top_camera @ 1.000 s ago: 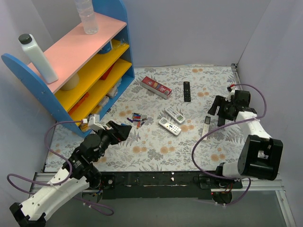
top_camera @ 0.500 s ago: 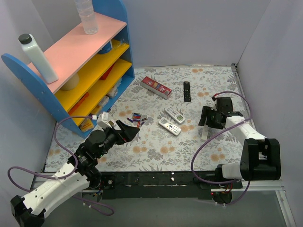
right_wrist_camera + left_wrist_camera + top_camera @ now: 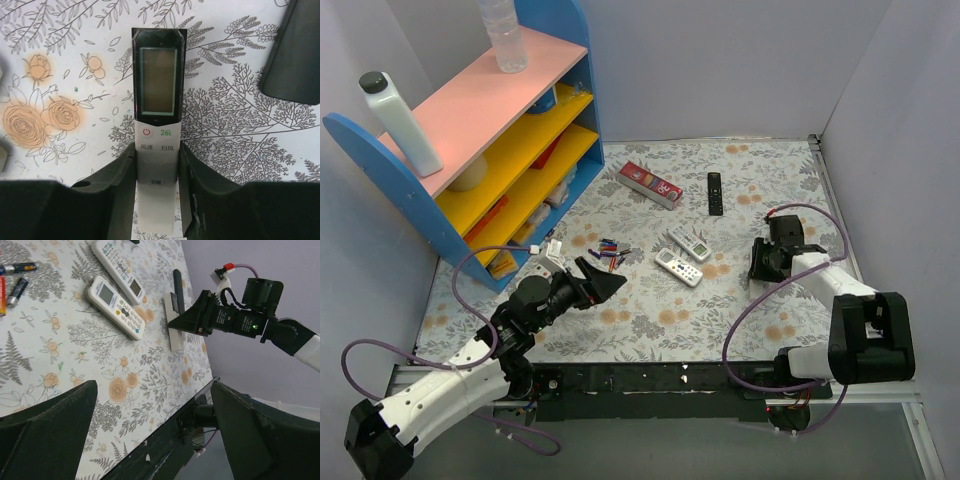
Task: Load the batteries into the remote control
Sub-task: Pick up the remote control from the center of the board, then adjust the remote control.
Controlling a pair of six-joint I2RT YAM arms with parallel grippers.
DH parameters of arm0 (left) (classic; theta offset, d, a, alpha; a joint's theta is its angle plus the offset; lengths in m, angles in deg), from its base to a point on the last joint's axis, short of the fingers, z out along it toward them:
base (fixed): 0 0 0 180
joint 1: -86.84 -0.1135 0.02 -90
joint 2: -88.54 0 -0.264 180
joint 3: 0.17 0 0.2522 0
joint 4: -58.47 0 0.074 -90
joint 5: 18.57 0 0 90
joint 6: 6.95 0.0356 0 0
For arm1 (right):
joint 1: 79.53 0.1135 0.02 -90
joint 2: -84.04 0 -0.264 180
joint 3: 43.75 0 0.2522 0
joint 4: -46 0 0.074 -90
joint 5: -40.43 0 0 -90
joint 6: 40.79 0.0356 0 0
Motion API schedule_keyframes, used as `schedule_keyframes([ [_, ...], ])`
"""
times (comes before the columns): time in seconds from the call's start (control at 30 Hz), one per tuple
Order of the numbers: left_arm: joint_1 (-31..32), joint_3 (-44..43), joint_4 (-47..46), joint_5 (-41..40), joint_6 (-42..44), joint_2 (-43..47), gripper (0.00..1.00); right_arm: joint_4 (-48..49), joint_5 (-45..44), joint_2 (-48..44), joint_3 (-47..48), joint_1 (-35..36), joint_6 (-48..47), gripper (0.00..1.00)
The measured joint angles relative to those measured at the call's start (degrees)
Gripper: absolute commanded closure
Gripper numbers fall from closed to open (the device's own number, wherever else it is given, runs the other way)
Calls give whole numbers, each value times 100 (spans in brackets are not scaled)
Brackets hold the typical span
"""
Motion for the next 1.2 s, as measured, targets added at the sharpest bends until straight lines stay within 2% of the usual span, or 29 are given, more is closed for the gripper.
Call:
schedule_keyframes([
  [0.2, 0, 264, -1082, 413, 11, -435, 2, -13, 501, -743, -111, 170, -50, 83],
  [0.3, 0, 328, -1705, 608, 81, -846, 2, 33, 1056, -1241, -120, 337, -107, 83],
  [0.47, 0, 380, -3010, 907, 304, -1572, 2, 326, 2492, -1899, -125, 715, -136, 83],
  [0.7, 0, 417, -4715, 1224, 483, -2369, 2, 1084, 4098, -2159, -251, 1528, 179, 83],
  [0.87, 0, 411, -5755, 1541, 522, -3104, 2, 1797, 4695, -2251, -365, 2194, 595, 83],
  [1.03, 0, 358, -6548, 1880, 568, -3764, 9, 2485, 4966, -2135, -367, 2677, 946, 83],
  [1.13, 0, 356, -6944, 1963, 590, -3974, 18, 2780, 5051, -1969, -367, 2892, 1084, 83],
  [1.2, 0, 356, -7193, 2017, 590, -4068, 28, 2883, 5090, -1829, -367, 2990, 1143, 83],
])
